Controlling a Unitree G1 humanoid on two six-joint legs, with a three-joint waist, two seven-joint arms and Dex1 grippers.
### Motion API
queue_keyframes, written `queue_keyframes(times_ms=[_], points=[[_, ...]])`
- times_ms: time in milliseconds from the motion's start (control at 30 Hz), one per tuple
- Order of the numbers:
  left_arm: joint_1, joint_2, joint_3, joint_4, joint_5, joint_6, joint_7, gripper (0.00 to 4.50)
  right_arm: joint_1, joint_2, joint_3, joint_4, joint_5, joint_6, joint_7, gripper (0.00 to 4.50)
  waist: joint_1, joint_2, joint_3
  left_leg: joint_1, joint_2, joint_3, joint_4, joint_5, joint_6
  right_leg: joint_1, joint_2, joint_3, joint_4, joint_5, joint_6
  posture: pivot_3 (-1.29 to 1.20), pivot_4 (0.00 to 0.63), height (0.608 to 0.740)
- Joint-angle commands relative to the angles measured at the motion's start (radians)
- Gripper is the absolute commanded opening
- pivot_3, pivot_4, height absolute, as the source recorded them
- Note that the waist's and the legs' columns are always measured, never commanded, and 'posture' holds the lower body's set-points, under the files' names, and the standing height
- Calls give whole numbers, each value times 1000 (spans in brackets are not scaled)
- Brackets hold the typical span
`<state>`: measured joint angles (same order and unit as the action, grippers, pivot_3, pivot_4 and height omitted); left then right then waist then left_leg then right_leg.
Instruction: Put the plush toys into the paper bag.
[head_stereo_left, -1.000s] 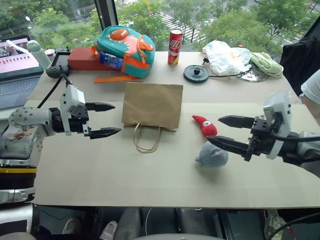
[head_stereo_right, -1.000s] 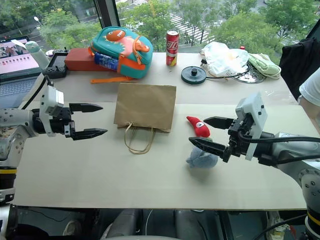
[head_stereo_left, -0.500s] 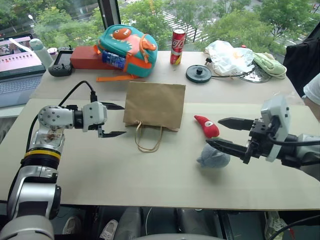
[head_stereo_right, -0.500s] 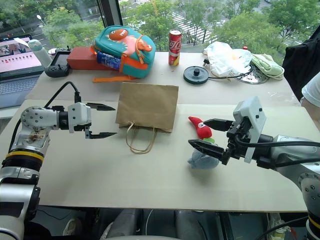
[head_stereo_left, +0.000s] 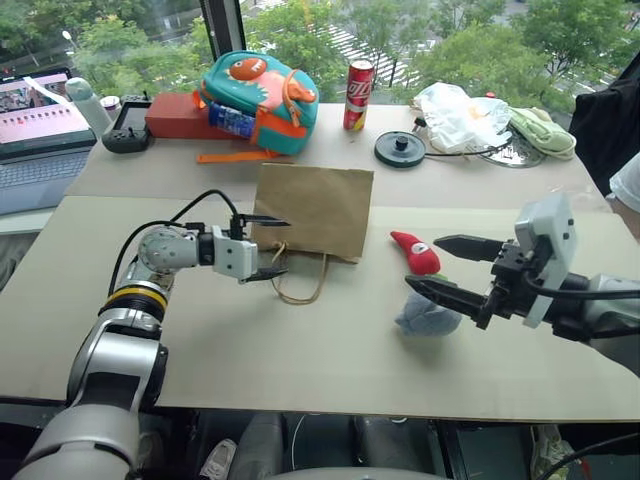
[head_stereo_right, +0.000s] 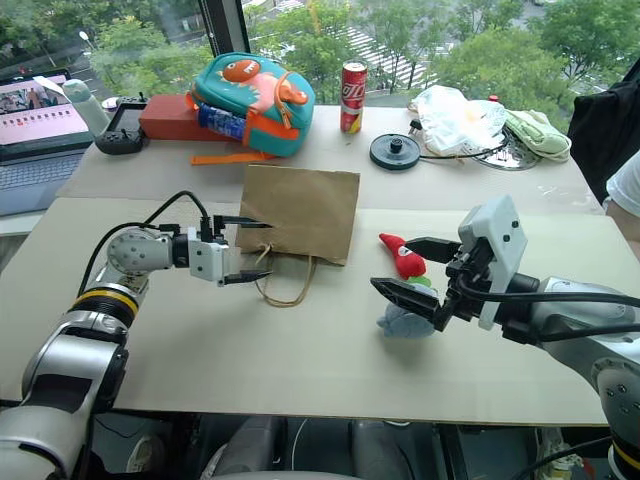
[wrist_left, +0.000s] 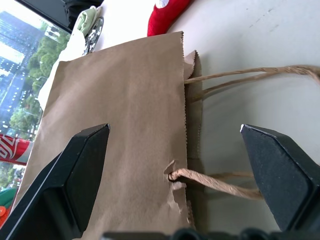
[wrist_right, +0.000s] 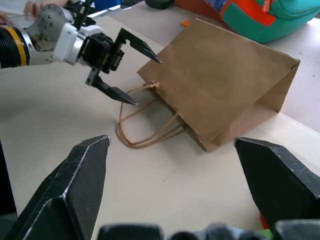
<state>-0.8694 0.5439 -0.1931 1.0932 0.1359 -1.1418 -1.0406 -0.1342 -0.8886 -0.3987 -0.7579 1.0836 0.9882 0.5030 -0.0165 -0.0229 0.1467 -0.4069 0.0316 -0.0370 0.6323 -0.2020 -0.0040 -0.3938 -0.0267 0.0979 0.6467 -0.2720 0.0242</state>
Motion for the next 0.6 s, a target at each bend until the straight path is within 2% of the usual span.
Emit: queue_keyframes(times_ms=[33,300,600], points=[[-47,20,22,13,-42,-37,3,4500,13,3,-35,-36,35,-25,-34,4410,0,0,0,0,0,0,0,0,0,0,0,0,0,0,0,0,150,739],[-81,68,91,14,-196,34,-141,4500,18,10,-5,-46,57,-49,-69,4410,-4,0,0,1,0,0,0,0,0,1,0,0,0,0,0,0,150,739],[-78,112,85,74,-153,-6,-170,4500,33,2,6,-37,38,-77,-59,4410,-4,0,0,1,0,-1,0,0,0,1,0,-1,0,0,0,0,150,739]])
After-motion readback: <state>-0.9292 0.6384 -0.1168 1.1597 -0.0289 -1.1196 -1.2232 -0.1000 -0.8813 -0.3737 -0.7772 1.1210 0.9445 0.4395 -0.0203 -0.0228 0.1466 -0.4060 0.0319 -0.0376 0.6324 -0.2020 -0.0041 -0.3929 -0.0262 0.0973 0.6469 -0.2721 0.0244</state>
